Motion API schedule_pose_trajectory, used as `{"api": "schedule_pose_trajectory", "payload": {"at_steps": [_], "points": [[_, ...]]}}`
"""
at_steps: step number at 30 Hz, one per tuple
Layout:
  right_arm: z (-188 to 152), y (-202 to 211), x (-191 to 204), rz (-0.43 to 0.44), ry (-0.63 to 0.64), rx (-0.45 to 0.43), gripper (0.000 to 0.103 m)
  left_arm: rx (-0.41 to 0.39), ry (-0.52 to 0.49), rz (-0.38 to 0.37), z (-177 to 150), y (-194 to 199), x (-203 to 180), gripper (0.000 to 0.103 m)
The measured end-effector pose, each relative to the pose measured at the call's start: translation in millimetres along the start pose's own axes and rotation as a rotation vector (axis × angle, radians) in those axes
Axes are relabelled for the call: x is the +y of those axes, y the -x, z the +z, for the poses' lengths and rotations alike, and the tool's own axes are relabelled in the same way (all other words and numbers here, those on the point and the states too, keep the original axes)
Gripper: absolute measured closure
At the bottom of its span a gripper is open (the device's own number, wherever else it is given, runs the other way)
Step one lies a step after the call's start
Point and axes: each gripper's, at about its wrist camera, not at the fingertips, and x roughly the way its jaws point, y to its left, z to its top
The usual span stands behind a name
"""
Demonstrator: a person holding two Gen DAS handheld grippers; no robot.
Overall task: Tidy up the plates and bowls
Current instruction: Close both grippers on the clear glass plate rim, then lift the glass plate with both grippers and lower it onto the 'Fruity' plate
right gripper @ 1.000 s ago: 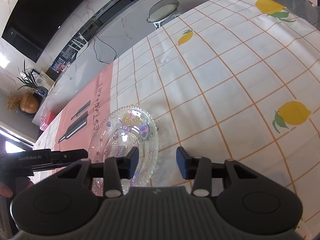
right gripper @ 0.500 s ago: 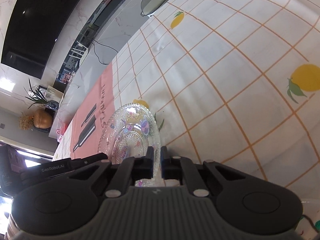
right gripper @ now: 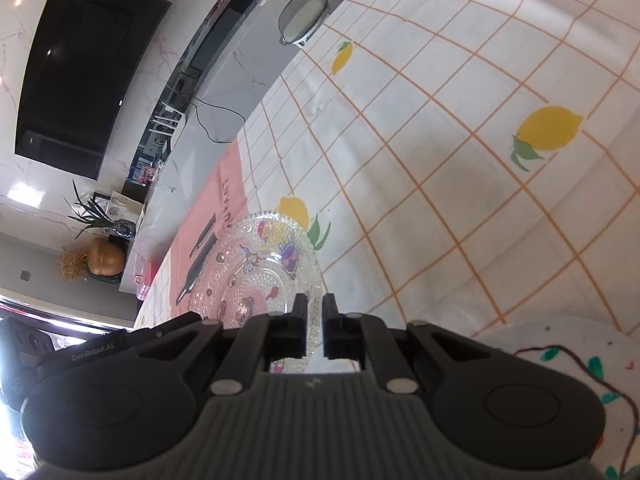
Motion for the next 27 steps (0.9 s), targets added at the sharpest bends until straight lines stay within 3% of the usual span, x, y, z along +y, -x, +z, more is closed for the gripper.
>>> {"api": "schedule_pose_trajectory", "payload": {"at_steps": [8,13,20,27], "points": [[-9.2,65.1,-10.6,0.013,0.004,-0.061,0.098,-0.034,-0.008,-0.028,-27.4,27.5,-52.3,0.091],[-18.2,100.2,-29.7,0.009,-0.018,-0.085,0.098,-0.026,-0.034,-0.032,-55.7,25.2,-82.5,0.091],[-34.0,139.3,-62.7,-0.065,-0.023,-0.113,0.098,0.027,-0.029,-0.058,-96.6,1.1,-106.5,0.091],[-49.0,150.4,-84.0,-0.161,-0.007,-0.125,0.098,0.052,-0.037,-0.036,-127.9,-19.6,-117.2,0.09]]}}
